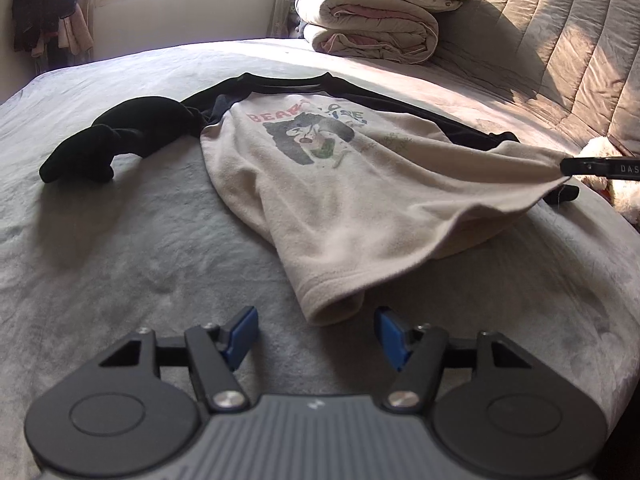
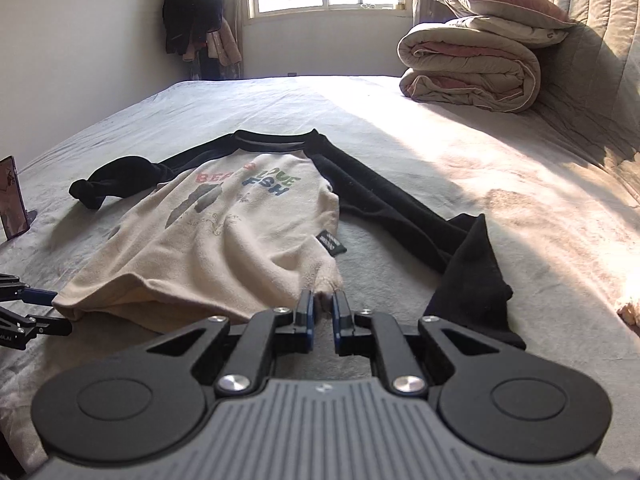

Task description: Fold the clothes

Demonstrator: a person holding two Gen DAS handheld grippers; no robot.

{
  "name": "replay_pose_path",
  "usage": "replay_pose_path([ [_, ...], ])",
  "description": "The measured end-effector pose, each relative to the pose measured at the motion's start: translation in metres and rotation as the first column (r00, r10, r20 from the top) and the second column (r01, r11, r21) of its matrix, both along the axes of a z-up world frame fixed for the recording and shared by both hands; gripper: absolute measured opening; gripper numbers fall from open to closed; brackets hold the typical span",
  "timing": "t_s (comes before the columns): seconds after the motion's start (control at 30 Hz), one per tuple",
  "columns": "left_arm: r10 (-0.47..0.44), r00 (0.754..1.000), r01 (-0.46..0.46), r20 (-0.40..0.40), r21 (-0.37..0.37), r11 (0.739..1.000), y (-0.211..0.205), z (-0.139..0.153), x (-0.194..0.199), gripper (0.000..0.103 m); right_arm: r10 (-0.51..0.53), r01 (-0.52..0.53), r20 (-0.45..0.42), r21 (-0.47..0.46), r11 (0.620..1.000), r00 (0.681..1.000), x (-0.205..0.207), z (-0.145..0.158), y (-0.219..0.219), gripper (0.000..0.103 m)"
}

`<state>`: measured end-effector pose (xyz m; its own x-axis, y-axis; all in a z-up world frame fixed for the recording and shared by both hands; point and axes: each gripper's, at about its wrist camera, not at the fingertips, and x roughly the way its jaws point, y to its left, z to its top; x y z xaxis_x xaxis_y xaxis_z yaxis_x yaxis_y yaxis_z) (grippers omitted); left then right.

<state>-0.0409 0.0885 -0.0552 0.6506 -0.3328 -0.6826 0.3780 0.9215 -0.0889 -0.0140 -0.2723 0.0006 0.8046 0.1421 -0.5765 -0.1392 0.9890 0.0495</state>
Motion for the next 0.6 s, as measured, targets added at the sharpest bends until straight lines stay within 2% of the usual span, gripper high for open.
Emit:
replay_pose_path([
  [0.17, -0.043, 0.999, 0.043, 0.013, 0.001, 0.999, -0.009, 0.003, -0.007, 0.063, -0.078, 0.077, -0.030, -0.016, 0.997, 0.997, 0.012, -0.009, -0.029, 0.010],
  [0.27, -0.046, 0.999, 0.044, -0.020, -0.093, 0.995, -0.004, 0.005, -0.002, 0.062, -0.117, 0.115, -0.068, -0.031, 0.993, 0.991, 0.026, -0.021, -0.041, 0.010],
  [0.37, 0.014, 0.996, -0.035, -0.086, -0.245, 0.969, 0.013, 0.001, 0.014, 0.060, -0.137, 0.135, -0.103, -0.028, 0.991, 0.985, 0.038, -0.033, -0.047, 0.010],
  [0.47, 0.085, 0.986, -0.133, -0.147, -0.361, 0.923, 0.032, -0.004, 0.024, 0.054, -0.143, 0.140, -0.115, -0.039, 0.989, 0.983, 0.043, -0.042, -0.050, 0.009],
  [0.5, 0.104, 0.981, -0.159, -0.161, -0.379, 0.912, 0.036, -0.006, 0.027, 0.052, -0.142, 0.139, -0.117, -0.036, 0.990, 0.983, 0.044, -0.043, -0.051, 0.009],
  [0.57, 0.142, 0.973, -0.203, -0.183, -0.379, 0.903, 0.042, -0.009, 0.030, 0.039, -0.141, 0.138, -0.118, -0.031, 0.990, 0.983, 0.044, -0.044, -0.052, 0.009],
  [0.6, 0.160, 0.969, -0.219, -0.186, -0.364, 0.905, 0.043, -0.010, 0.031, 0.037, -0.140, 0.137, -0.118, -0.032, 0.990, 0.983, 0.044, -0.044, -0.052, 0.009],
])
